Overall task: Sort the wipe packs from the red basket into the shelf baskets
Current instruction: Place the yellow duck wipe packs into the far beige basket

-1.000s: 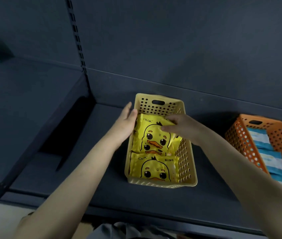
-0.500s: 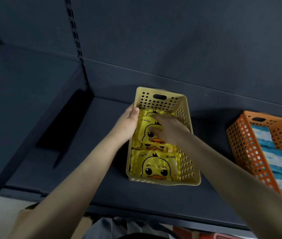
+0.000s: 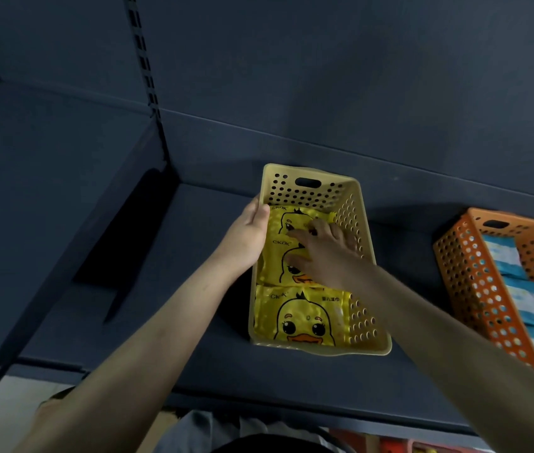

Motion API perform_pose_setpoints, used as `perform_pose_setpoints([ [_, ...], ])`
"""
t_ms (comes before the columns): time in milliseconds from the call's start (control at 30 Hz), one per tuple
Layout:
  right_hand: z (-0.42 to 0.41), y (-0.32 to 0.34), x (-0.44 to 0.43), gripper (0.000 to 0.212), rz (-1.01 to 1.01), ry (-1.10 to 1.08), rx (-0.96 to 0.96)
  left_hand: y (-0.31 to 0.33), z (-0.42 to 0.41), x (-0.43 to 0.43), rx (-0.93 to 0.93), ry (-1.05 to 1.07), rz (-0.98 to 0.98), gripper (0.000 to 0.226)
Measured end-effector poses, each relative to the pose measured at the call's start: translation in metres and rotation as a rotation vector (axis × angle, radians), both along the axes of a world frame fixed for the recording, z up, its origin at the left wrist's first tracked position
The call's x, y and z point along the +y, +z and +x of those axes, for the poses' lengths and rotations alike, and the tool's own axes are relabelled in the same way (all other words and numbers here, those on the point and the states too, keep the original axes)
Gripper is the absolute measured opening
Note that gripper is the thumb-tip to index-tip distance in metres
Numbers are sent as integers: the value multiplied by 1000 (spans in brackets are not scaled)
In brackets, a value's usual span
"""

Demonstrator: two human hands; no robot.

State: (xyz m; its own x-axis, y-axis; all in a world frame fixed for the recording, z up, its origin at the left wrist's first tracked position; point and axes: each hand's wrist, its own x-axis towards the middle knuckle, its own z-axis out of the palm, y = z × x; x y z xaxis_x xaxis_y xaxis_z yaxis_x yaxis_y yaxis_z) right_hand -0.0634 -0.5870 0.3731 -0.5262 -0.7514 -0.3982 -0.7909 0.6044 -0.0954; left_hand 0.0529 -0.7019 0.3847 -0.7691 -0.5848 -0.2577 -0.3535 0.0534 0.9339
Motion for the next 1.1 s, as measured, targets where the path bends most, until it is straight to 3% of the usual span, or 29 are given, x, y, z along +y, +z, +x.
perform_pose_setpoints([
  [133, 25, -19, 3, 65, -27, -123, 44, -1, -2, 1, 23, 41, 48, 50],
  [433, 26, -31, 2, 58, 55, -88, -12, -7, -5, 0, 48, 65, 63, 47],
  [567, 21, -25, -1, 62, 22, -146, -117, -8, -4, -1, 53, 42, 57, 46],
  [667, 20, -1, 0, 69, -120, -249, -229, -7, -1, -10, -16, -27, 19, 50],
  [800, 26, 55, 24, 61, -345, -272, -269, 13, 10, -20, -153, -115, -169, 64],
  [967, 37, 105, 98, 48, -555, -259, -46, 54, 20, 13, -7, -56, -602, 57],
  [1100, 52, 114, 196, 48, -617, -430, 145, 74, 18, 88, 125, -51, -764, 45],
])
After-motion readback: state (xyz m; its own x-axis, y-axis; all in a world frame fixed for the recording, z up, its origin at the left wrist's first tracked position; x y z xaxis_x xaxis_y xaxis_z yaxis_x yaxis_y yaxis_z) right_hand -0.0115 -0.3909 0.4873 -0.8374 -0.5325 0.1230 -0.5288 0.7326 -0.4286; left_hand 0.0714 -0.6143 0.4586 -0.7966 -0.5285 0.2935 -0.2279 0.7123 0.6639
